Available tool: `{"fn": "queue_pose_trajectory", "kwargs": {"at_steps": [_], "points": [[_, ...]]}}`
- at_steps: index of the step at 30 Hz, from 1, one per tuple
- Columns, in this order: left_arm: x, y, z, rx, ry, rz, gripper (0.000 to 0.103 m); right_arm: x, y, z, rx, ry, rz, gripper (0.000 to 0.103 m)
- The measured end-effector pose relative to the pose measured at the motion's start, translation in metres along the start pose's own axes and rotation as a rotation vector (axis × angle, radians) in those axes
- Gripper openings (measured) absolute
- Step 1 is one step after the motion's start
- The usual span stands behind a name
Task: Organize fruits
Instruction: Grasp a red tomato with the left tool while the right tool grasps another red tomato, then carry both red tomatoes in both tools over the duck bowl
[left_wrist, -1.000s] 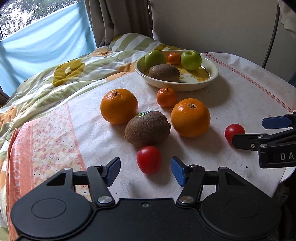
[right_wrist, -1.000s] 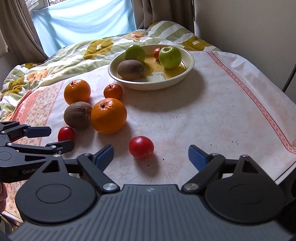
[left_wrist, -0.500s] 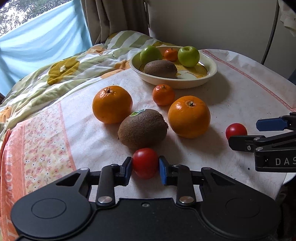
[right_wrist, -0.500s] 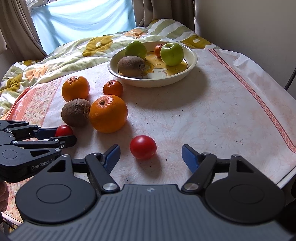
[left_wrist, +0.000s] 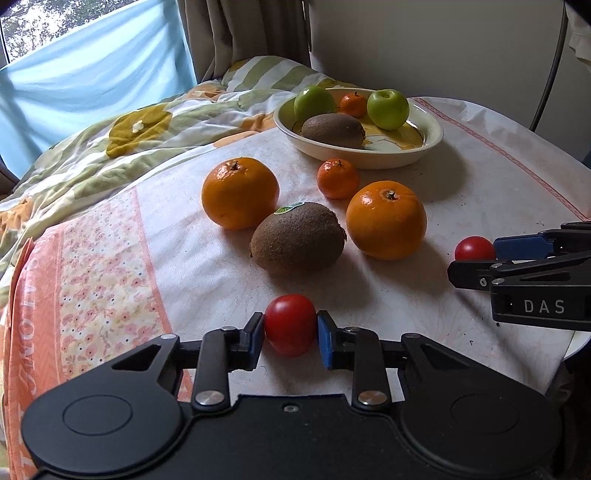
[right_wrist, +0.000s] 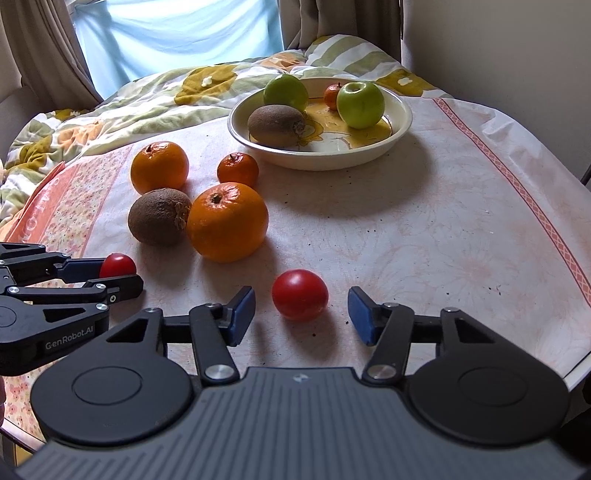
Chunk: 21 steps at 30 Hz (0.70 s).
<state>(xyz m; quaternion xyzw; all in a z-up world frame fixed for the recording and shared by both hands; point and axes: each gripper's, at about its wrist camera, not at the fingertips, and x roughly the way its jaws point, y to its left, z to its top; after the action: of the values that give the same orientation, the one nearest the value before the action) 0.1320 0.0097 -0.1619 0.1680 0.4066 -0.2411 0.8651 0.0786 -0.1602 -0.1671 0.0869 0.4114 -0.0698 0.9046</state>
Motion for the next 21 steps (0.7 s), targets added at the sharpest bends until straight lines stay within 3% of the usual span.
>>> {"fn": "queue_pose_trajectory", "kwargs": {"at_steps": [2, 3, 21], "points": [[-0.001, 0.0, -0.001, -0.007, 0.003, 0.002, 0.033, 0.002, 0.001, 0.0, -0.008, 0.006, 0.007, 0.049], [-0.002, 0.0, -0.001, -0.011, 0.003, 0.004, 0.033, 0.003, 0.001, 0.001, -0.011, 0.01, 0.009, 0.048], [-0.048, -0.001, 0.011, -0.055, -0.045, 0.029, 0.033, -0.036, 0.001, 0.017, -0.032, -0.047, 0.022, 0.048]]}}
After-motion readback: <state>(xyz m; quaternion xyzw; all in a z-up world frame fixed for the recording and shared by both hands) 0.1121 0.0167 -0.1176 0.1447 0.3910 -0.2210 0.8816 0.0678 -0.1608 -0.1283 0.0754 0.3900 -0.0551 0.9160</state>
